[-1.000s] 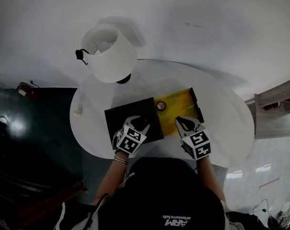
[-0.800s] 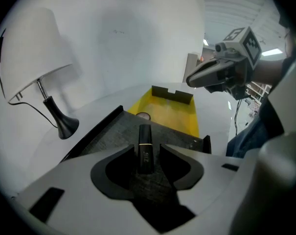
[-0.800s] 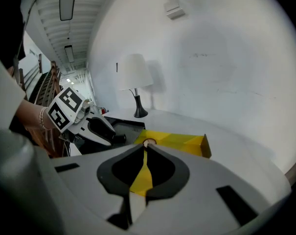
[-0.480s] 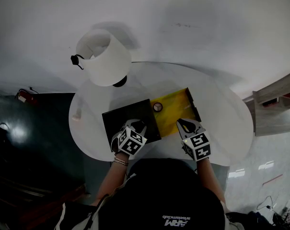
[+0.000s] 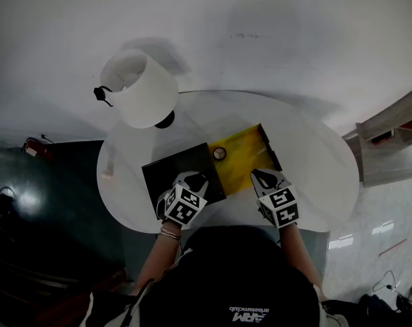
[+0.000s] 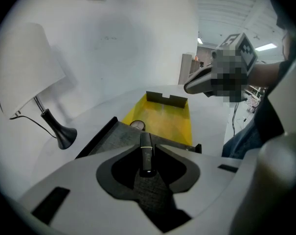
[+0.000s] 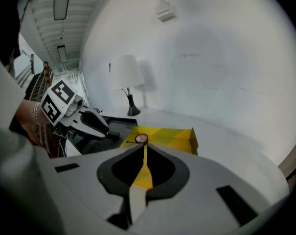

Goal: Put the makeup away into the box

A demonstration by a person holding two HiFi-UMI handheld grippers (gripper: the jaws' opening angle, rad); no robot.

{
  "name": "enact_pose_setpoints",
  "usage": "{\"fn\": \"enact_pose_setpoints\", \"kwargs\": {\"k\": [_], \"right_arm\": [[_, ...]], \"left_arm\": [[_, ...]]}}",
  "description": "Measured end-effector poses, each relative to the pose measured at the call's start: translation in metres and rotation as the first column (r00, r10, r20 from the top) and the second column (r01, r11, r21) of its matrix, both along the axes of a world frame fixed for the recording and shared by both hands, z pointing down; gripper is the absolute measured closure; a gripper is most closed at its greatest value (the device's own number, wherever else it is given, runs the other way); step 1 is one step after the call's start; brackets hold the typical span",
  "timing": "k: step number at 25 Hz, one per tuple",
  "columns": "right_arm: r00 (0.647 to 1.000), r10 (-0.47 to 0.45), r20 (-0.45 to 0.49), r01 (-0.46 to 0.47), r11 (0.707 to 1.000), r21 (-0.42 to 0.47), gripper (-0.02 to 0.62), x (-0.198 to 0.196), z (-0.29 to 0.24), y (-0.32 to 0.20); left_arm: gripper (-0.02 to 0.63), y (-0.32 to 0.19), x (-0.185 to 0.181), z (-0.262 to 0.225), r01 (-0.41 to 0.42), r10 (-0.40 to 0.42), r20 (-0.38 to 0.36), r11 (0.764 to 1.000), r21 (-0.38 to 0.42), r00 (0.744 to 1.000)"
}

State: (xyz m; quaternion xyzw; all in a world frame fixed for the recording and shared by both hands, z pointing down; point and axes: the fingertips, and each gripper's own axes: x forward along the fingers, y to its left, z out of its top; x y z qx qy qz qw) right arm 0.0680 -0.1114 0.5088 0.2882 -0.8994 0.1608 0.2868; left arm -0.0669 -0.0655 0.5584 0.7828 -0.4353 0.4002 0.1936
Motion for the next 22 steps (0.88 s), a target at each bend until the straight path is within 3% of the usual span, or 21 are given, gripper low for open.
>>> {"fn": "enact_pose_setpoints", "kwargs": {"k": [14, 22], "right_arm": [[0.990, 0.137, 0.026, -0.136, 0.990, -0.025, 0.558, 0.052, -0.002, -0.001], [0.975, 0.220, 0.045, -0.218, 0.975, -0.044, 0.559, 0.089, 0.000, -0.008]], "left_arm": [[0.499, -0.033, 0.064, -0.026, -0.142, 0.147, -0.116, 0.988, 0.053, 0.982], [0.499, -0.056, 0.109, -0.025, -0.229, 0.233, -0.133, 0.972, 0.042, 0.963]]}}
